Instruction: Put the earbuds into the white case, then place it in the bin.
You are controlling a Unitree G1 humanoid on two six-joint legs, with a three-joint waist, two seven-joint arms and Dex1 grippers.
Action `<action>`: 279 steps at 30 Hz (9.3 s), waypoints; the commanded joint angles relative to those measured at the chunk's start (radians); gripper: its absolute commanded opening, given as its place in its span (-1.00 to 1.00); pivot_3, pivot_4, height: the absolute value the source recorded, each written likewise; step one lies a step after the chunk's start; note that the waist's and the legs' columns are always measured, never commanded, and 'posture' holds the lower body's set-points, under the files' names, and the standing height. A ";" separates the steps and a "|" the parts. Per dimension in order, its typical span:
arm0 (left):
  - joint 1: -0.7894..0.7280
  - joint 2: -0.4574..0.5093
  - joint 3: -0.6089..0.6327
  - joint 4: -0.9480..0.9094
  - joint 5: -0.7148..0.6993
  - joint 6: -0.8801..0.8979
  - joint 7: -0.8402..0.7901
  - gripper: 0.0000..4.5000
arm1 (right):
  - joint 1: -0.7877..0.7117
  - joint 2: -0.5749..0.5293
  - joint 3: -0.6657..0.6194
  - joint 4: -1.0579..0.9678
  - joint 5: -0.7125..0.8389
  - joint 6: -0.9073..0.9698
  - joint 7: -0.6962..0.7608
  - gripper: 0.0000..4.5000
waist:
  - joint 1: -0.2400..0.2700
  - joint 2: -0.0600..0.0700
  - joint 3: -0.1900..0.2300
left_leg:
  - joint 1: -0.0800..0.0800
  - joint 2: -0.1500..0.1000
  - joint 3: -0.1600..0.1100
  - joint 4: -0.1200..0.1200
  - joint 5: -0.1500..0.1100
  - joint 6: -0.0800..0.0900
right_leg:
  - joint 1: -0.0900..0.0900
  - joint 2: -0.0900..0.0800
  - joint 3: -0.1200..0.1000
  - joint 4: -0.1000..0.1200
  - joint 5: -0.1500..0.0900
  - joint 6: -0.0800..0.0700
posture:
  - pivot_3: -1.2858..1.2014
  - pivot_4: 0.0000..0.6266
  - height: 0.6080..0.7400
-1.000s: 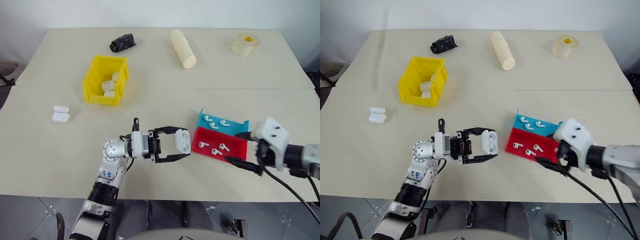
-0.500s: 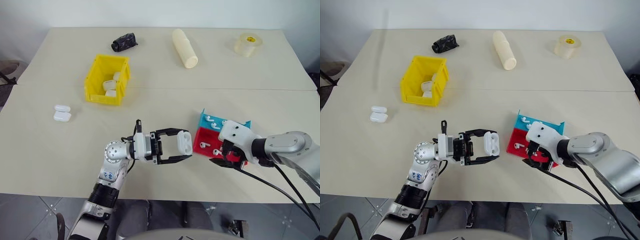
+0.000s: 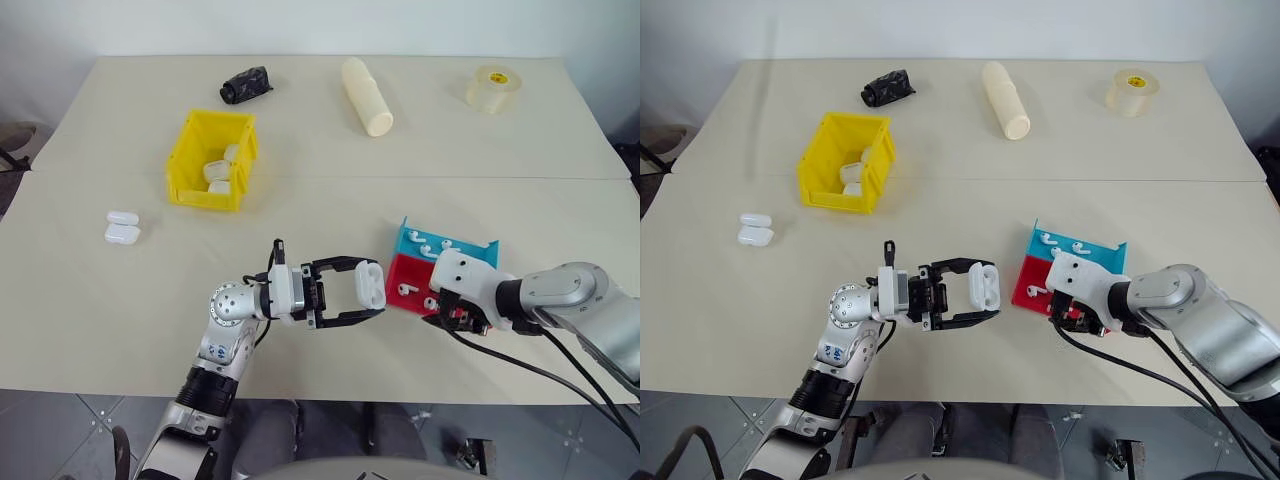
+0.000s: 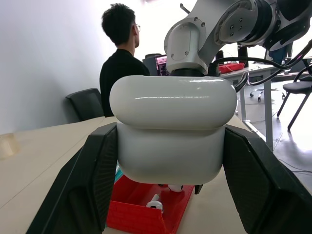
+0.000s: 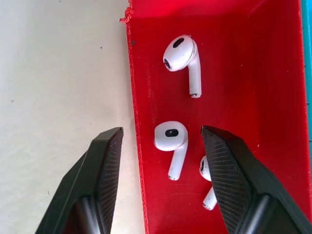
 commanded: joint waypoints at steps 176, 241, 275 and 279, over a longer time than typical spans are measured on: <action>-0.176 0.024 0.100 -0.166 -0.248 0.530 -0.104 0.24 | 0.334 0.718 -0.193 0.065 0.254 -0.852 -0.047 -0.77 | -0.023 0.000 0.000 | 0.002 0.000 -0.001 -0.001 0.000 0.000 | 0.000 0.002 0.002 0.005 0.000 0.000 | 0.03 -0.52 1.00; -0.160 0.129 0.027 -0.076 -0.052 0.393 -0.157 0.24 | 0.200 0.433 -0.289 -0.010 0.448 -0.389 -0.111 -0.34 | -0.020 -0.001 0.000 | 0.001 0.000 -0.001 -0.001 0.000 0.000 | 0.001 0.000 0.001 0.001 0.000 0.000 | 0.03 -0.52 1.00; -0.125 0.154 0.042 -0.109 -0.081 0.441 -0.166 0.24 | 0.226 0.504 -0.407 -0.008 0.464 -0.458 -0.023 -0.98 | -0.020 -0.001 0.000 | 0.001 0.000 -0.001 -0.001 0.000 0.000 | 0.001 0.000 0.001 0.003 0.000 0.000 | 0.03 -0.52 1.00; -0.102 0.170 0.052 -0.099 -0.076 0.429 -0.168 0.24 | 0.273 0.420 -0.535 -0.006 0.499 -0.432 0.017 -0.98 | -0.020 -0.001 0.000 | 0.001 0.000 -0.001 -0.001 0.000 0.000 | 0.001 0.000 0.001 0.003 0.000 0.000 | 0.03 -0.52 1.00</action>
